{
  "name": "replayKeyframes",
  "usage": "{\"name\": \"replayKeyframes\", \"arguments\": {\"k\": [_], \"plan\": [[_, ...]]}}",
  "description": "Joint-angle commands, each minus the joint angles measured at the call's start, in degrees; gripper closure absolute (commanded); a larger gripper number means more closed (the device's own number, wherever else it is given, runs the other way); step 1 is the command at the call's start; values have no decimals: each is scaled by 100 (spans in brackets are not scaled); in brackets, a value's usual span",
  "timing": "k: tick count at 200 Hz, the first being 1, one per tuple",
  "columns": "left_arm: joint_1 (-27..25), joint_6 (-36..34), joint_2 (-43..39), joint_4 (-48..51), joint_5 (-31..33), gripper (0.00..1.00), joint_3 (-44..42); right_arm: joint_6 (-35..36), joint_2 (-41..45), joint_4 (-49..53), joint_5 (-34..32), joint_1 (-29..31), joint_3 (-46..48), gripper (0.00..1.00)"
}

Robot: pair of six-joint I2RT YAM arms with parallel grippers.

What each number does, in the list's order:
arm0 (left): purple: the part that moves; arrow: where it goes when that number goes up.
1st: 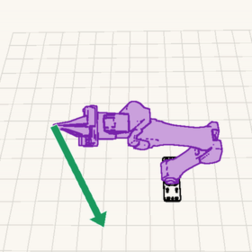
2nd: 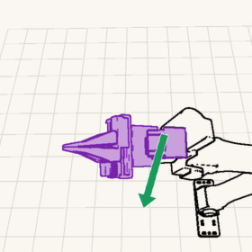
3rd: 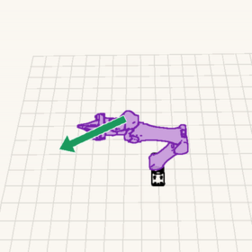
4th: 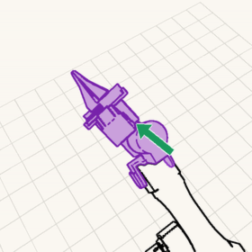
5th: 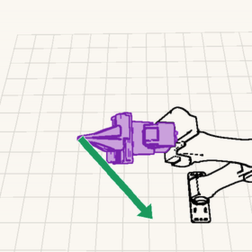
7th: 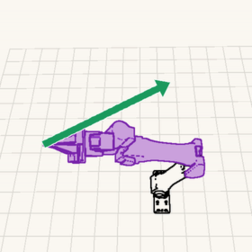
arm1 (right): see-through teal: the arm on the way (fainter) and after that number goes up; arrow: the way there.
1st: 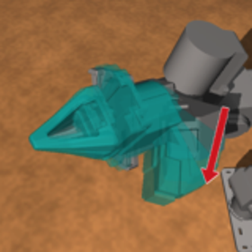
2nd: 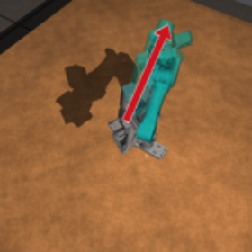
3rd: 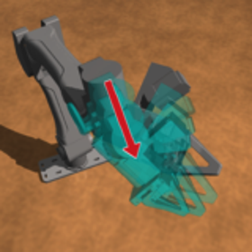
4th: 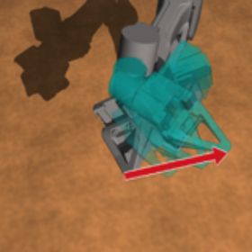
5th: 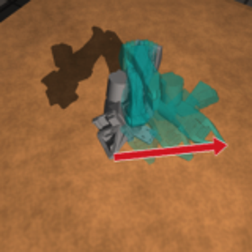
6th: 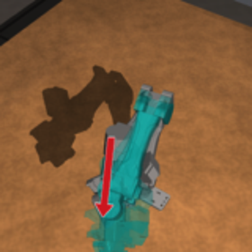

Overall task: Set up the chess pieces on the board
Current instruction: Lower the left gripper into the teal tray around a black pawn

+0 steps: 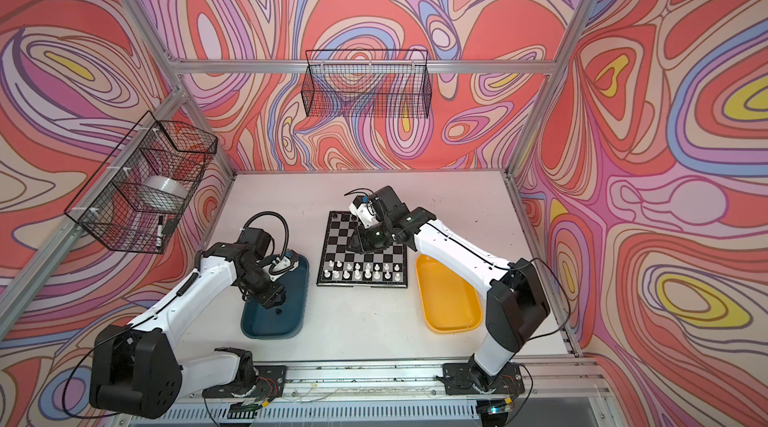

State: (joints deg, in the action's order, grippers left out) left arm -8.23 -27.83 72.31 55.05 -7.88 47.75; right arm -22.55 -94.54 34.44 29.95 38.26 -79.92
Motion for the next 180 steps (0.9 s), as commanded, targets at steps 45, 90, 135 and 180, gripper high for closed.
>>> {"name": "replayKeyframes", "arguments": {"k": [45,90,135,180], "plan": [[32,153,247,-513,170,50,-185,35,142,-44,95,2,-114,82],[33,201,377,-692,239,54,-314,43,130,-81,119,7,-99,82],[32,228,509,-846,286,56,-415,92,92,-58,153,0,-130,82],[33,216,638,-964,225,60,-445,112,46,-42,174,-2,-157,82]]}}
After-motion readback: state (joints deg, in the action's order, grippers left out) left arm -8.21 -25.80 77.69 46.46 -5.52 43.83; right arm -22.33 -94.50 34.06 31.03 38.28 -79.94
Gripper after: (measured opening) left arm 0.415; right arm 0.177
